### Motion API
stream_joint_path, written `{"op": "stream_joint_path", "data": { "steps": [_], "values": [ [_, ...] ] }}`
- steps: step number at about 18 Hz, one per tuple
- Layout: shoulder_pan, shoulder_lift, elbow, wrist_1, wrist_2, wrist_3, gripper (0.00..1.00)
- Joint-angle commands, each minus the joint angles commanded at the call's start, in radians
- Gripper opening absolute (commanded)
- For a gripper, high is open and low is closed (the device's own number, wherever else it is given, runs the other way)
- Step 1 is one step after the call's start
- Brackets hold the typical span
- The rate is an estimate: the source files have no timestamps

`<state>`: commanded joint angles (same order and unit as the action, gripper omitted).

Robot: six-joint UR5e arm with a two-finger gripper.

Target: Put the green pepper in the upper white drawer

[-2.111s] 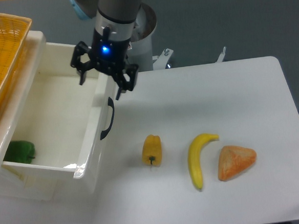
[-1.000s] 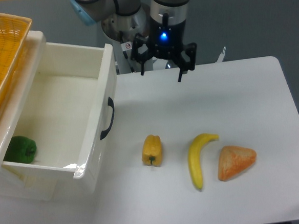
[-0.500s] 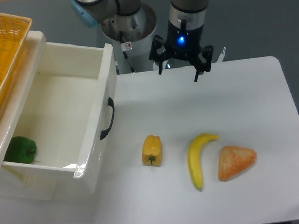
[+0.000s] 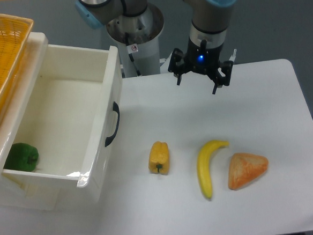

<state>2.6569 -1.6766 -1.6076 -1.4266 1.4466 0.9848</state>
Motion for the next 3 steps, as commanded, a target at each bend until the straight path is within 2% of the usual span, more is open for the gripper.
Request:
{"op": "stream_joint_path", "data": {
  "steps": [3],
  "values": [
    [0.0, -0.003, 0.002, 0.005, -0.002, 0.0, 1.0]
  ]
}}
